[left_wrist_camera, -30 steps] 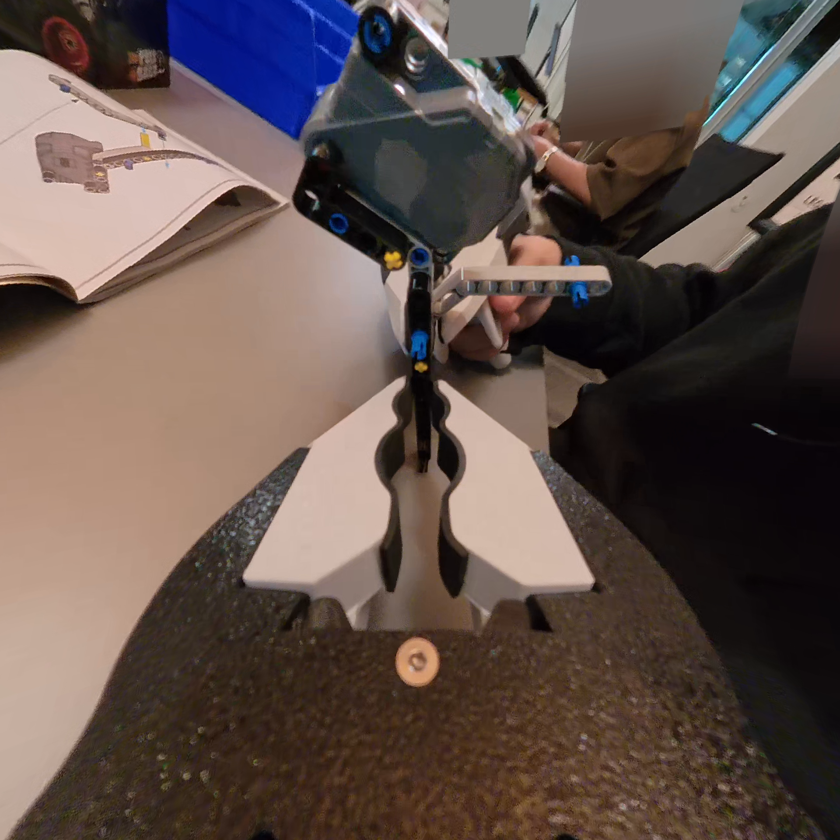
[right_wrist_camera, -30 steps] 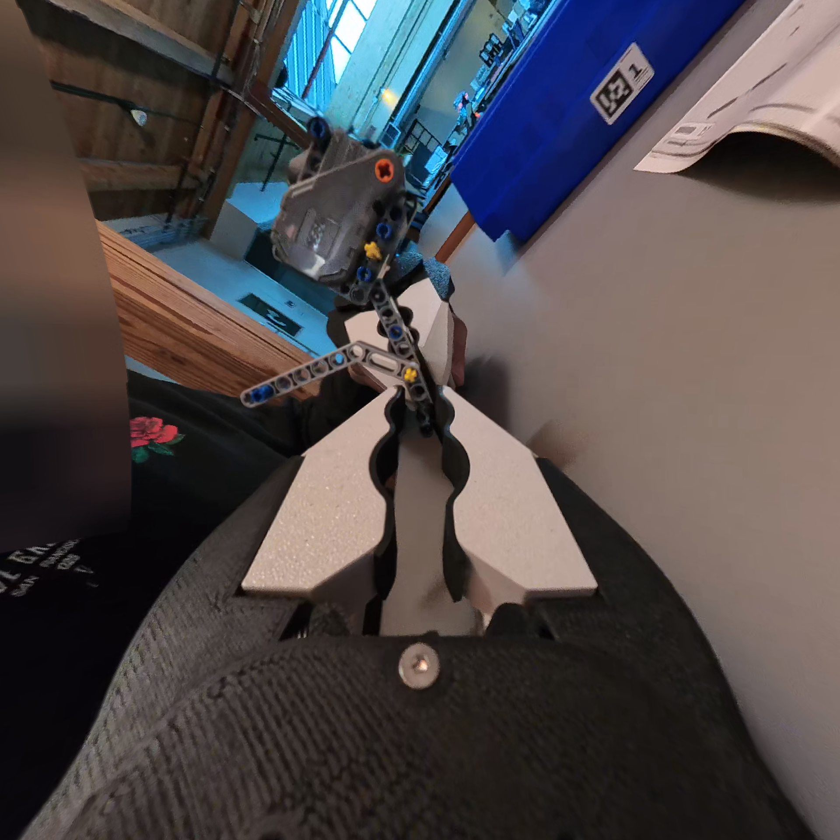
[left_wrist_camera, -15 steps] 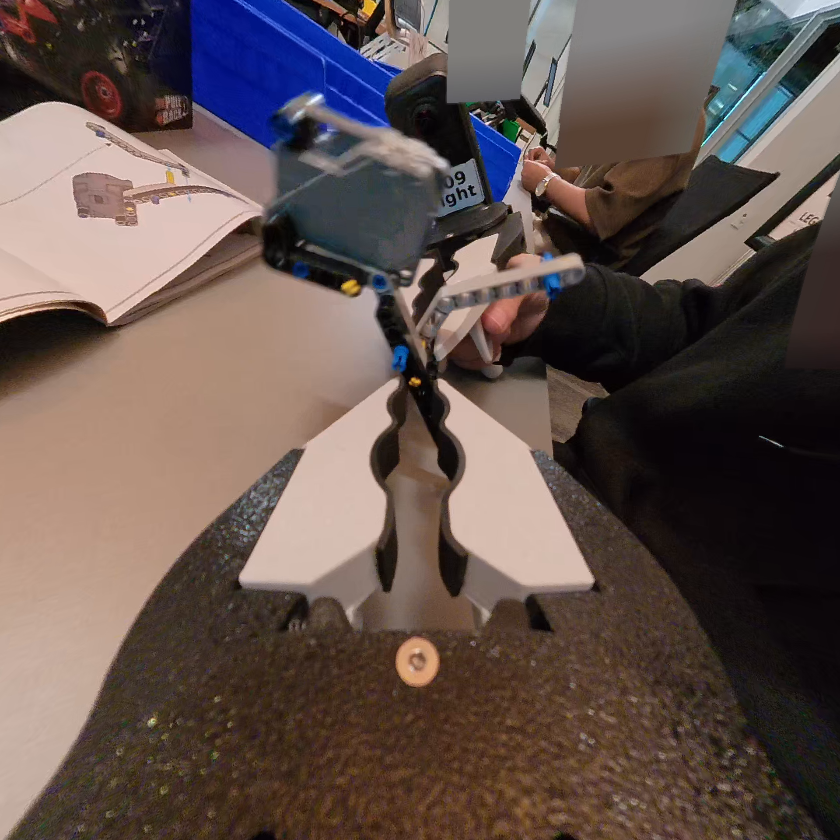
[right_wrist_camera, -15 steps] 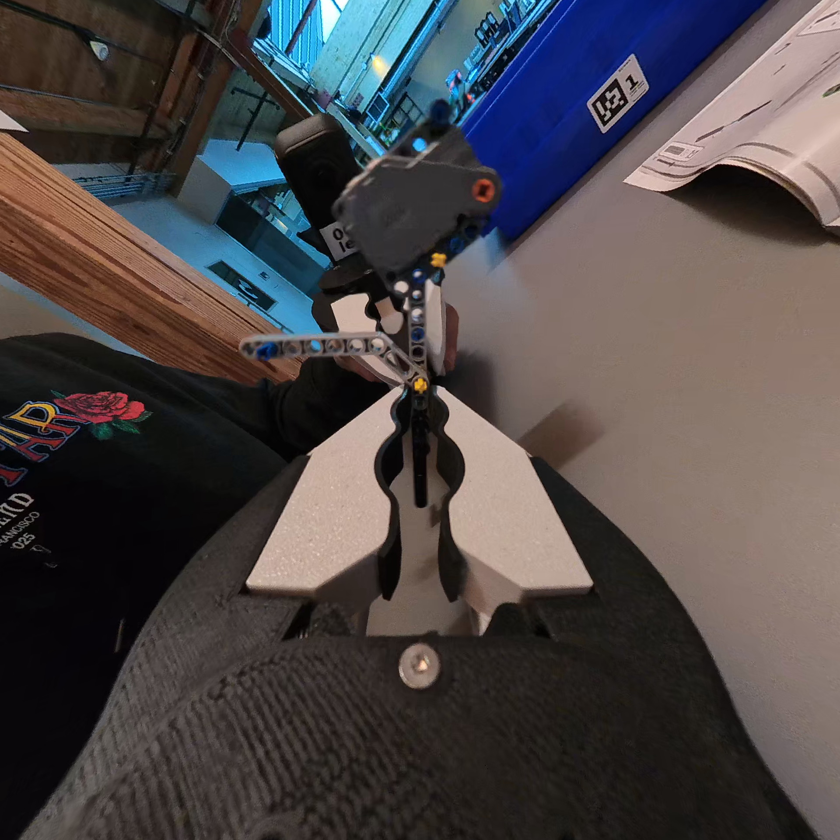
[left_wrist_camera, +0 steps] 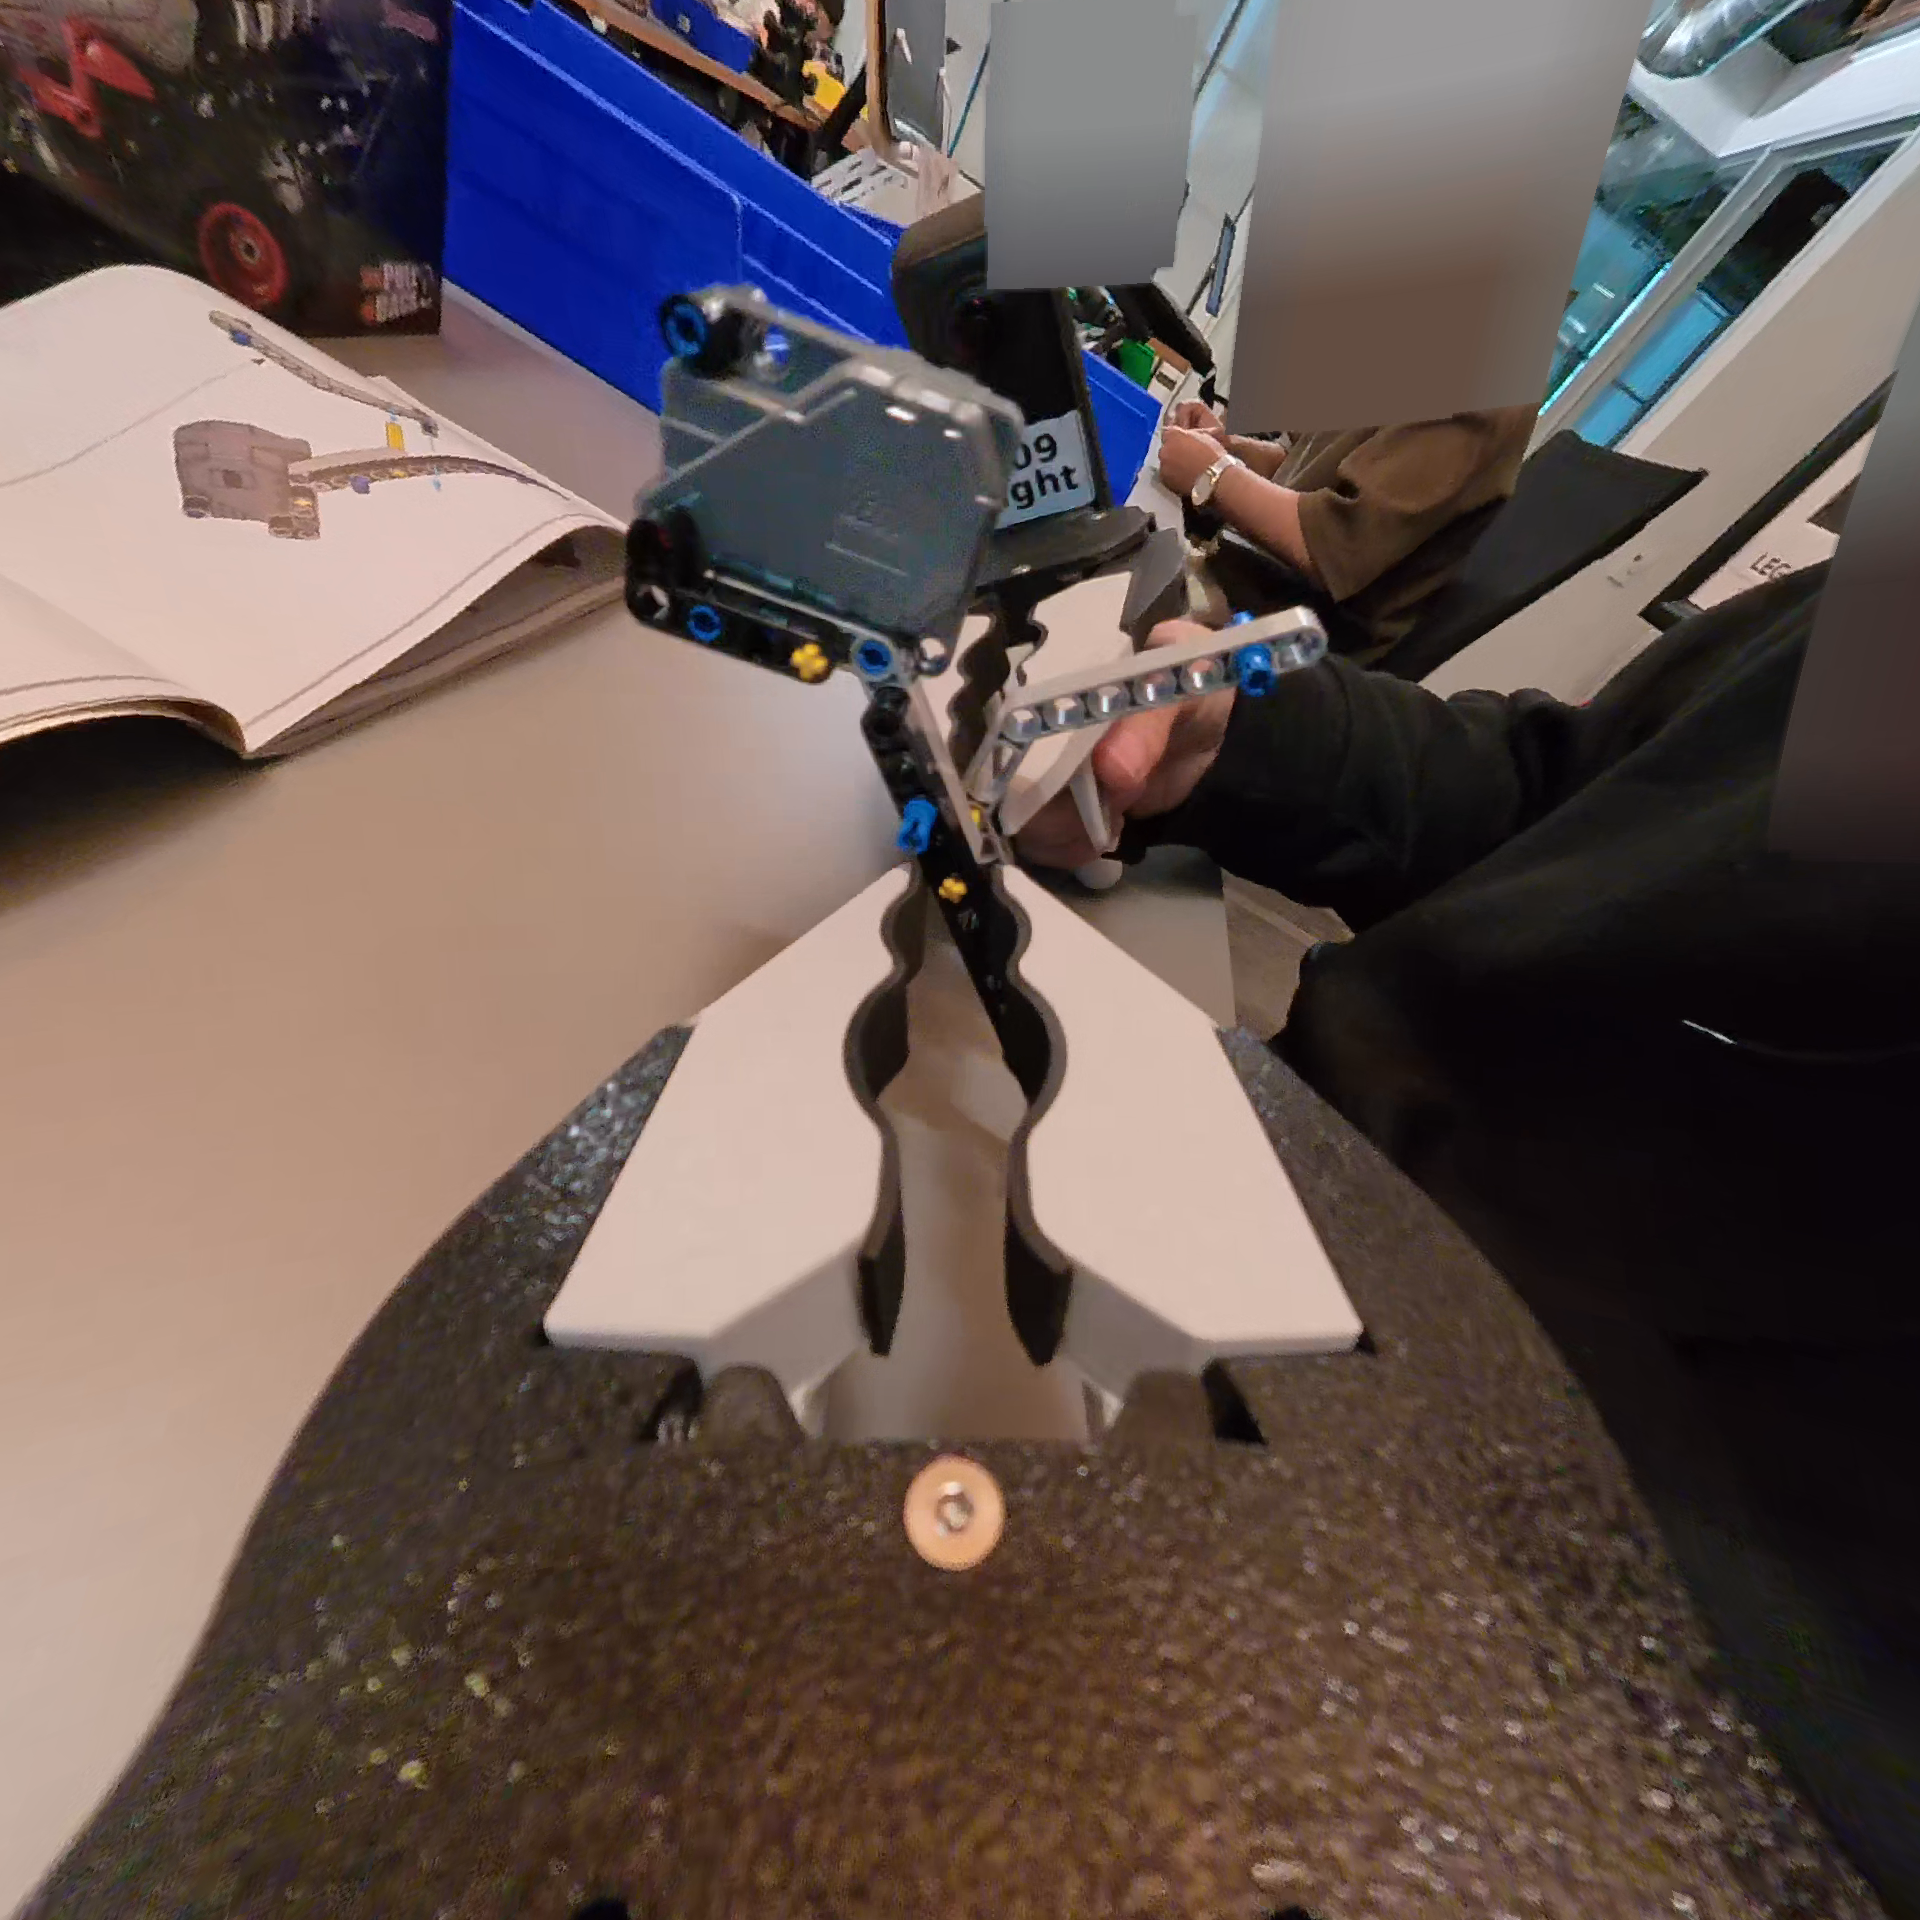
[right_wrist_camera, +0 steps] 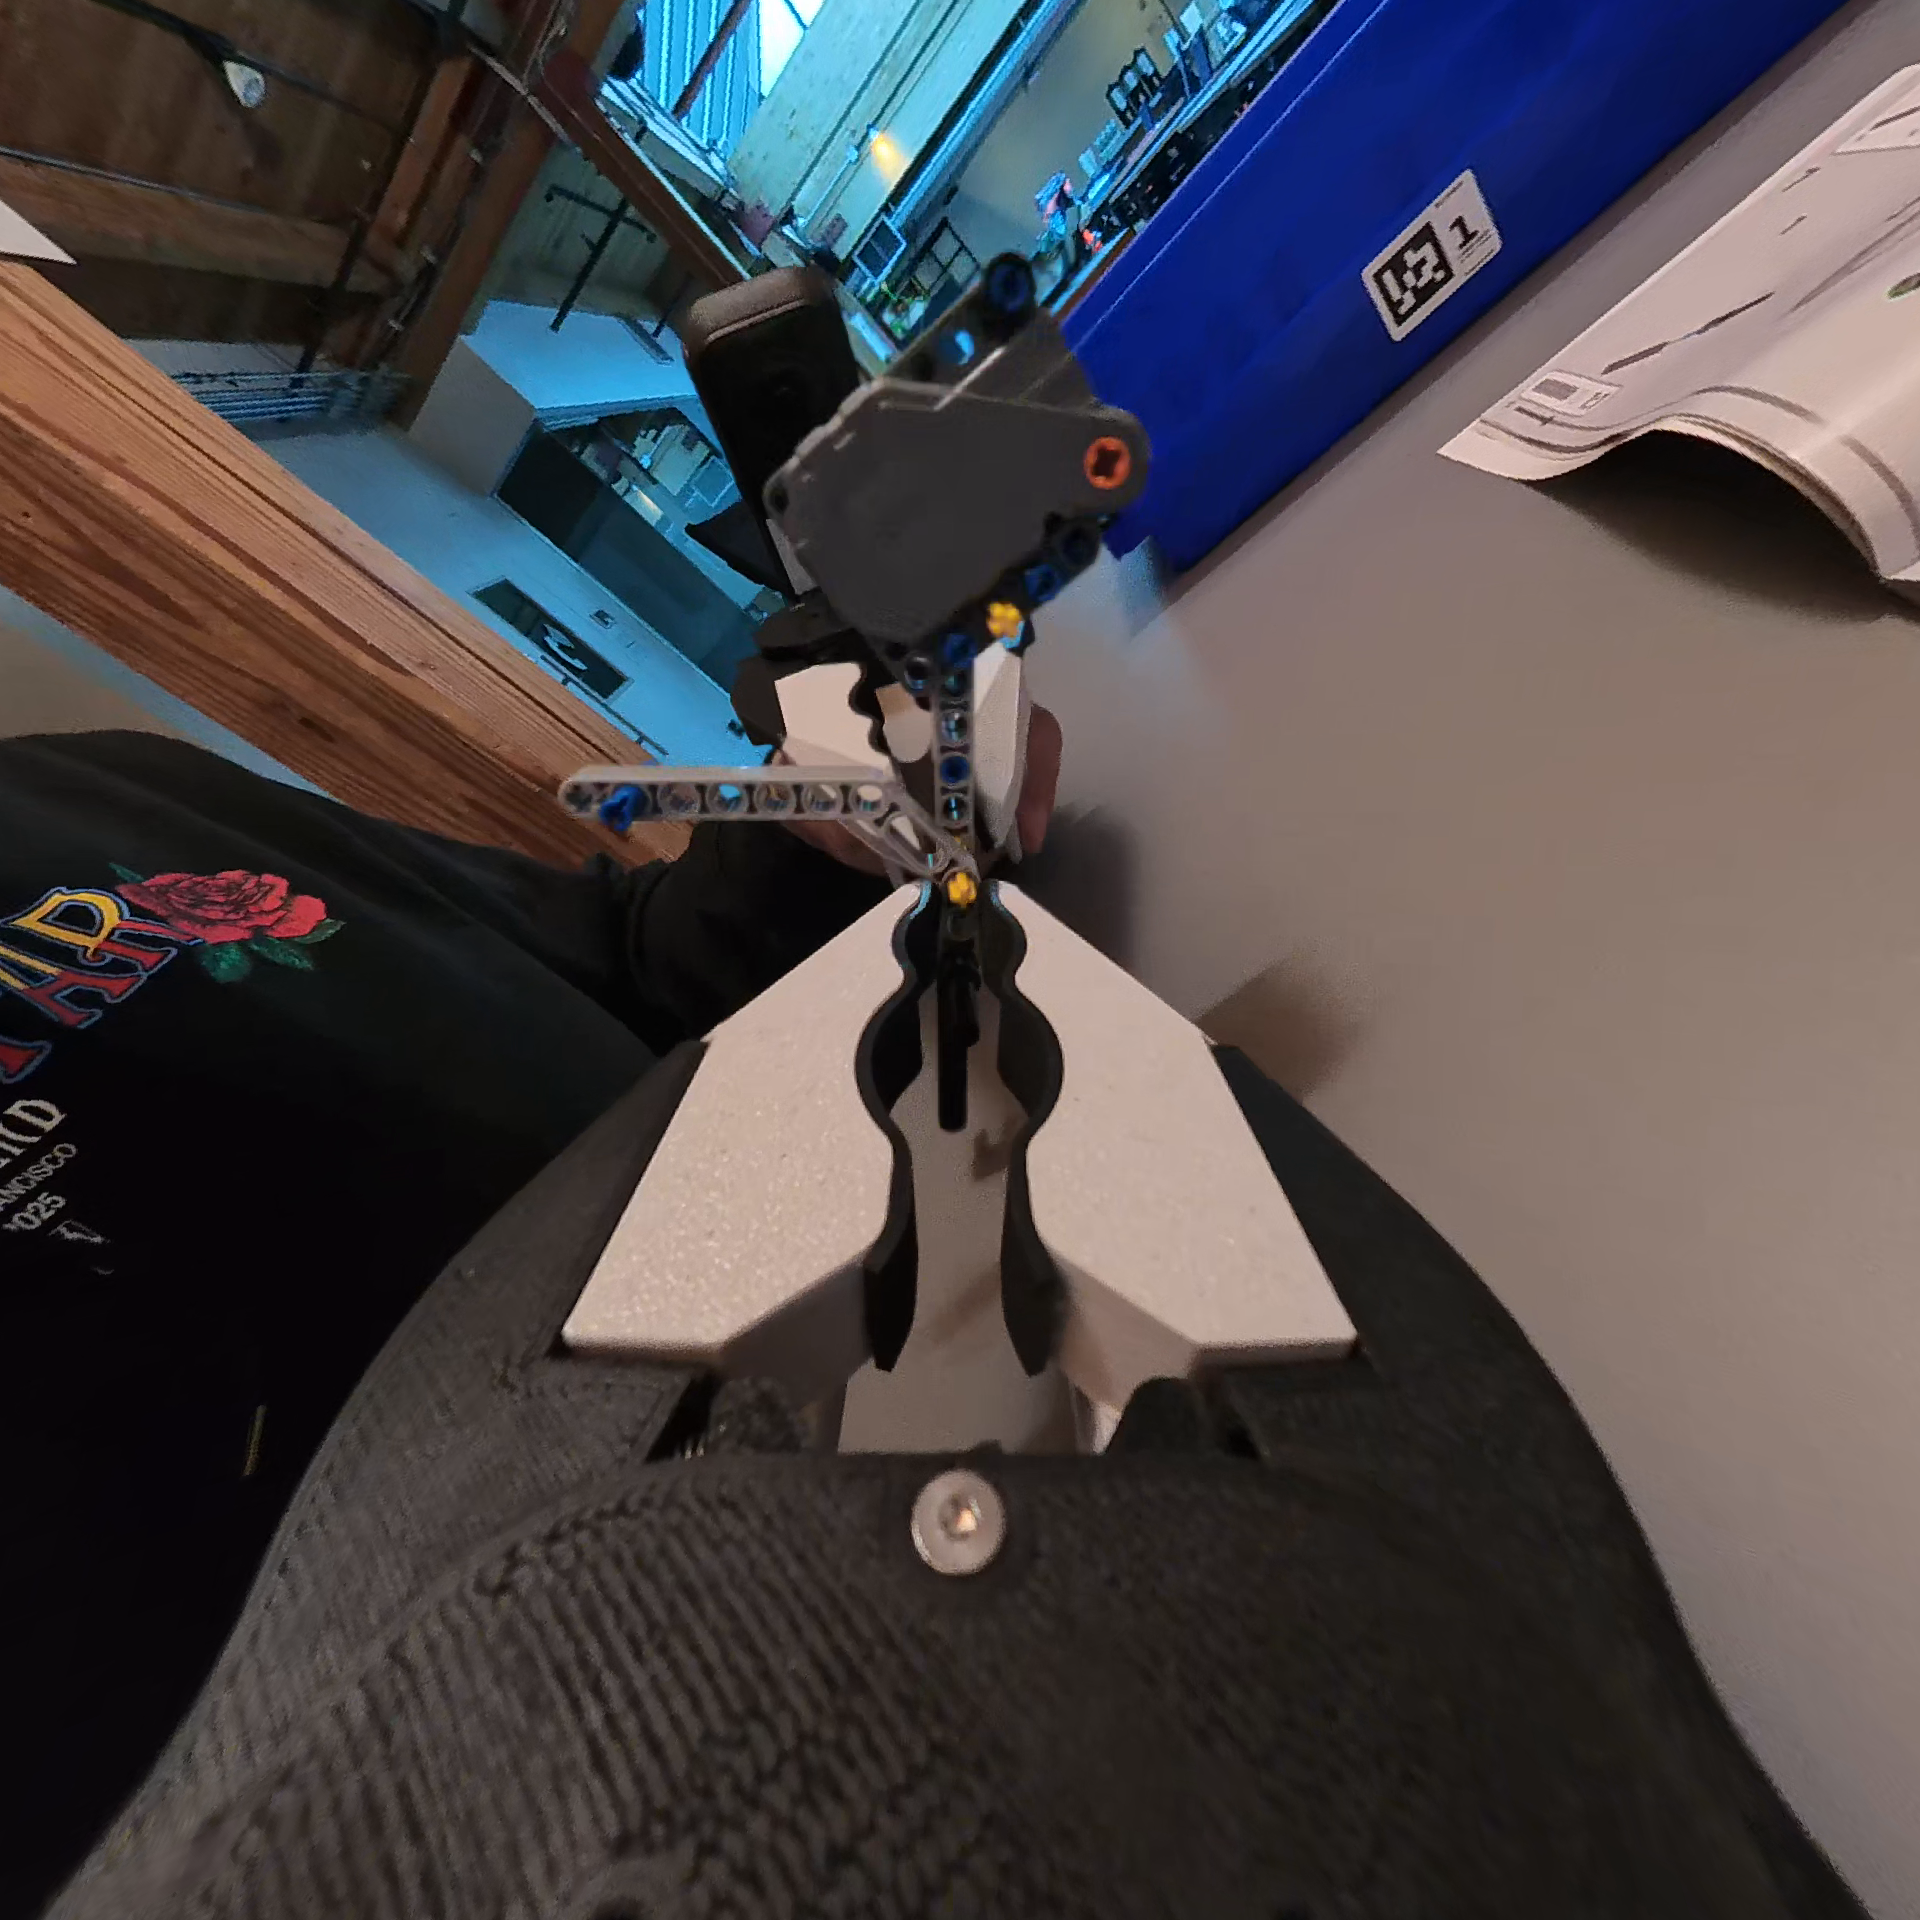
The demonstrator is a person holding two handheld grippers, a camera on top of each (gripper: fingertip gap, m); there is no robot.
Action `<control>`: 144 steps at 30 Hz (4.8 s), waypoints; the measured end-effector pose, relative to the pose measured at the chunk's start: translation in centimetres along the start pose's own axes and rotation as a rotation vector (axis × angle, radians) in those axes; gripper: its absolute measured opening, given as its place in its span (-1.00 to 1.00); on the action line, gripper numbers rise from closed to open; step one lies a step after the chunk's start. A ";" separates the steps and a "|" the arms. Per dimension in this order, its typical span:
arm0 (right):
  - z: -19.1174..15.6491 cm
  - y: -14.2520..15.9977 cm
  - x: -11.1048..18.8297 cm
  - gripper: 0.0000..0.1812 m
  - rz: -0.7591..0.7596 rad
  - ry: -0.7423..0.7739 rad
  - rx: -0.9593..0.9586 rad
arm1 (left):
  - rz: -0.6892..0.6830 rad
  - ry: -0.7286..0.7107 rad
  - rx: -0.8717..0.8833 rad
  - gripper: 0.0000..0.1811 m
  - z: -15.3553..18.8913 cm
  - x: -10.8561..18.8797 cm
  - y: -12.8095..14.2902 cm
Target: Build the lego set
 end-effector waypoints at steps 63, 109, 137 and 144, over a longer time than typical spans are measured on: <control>0.1 0.0 -1.6 -0.95 -0.094 -0.045 0.003 | 0.070 0.144 0.141 -0.94 -0.5 0.1 -0.3; 1.0 -0.7 -0.8 -0.89 0.005 0.091 -0.010 | 0.090 0.098 0.281 -0.94 -1.8 -0.1 0.1; 0.2 -0.6 -0.6 -0.94 -0.024 -0.016 0.023 | 0.068 0.099 0.107 -0.91 -0.8 0.1 -0.6; 0.4 -0.6 -0.6 -0.94 -0.097 -0.083 0.031 | -0.062 0.083 0.097 -0.75 -1.1 -0.3 -0.5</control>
Point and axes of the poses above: each gripper's, where its closed fingertips meet, x back along the fingers, y out of its underside, z = x × y across the jaws, the point moved 6 cm from there along x, back along the fingers, and after that the axes turned 12 degrees about -z, right-handed, at the moved point
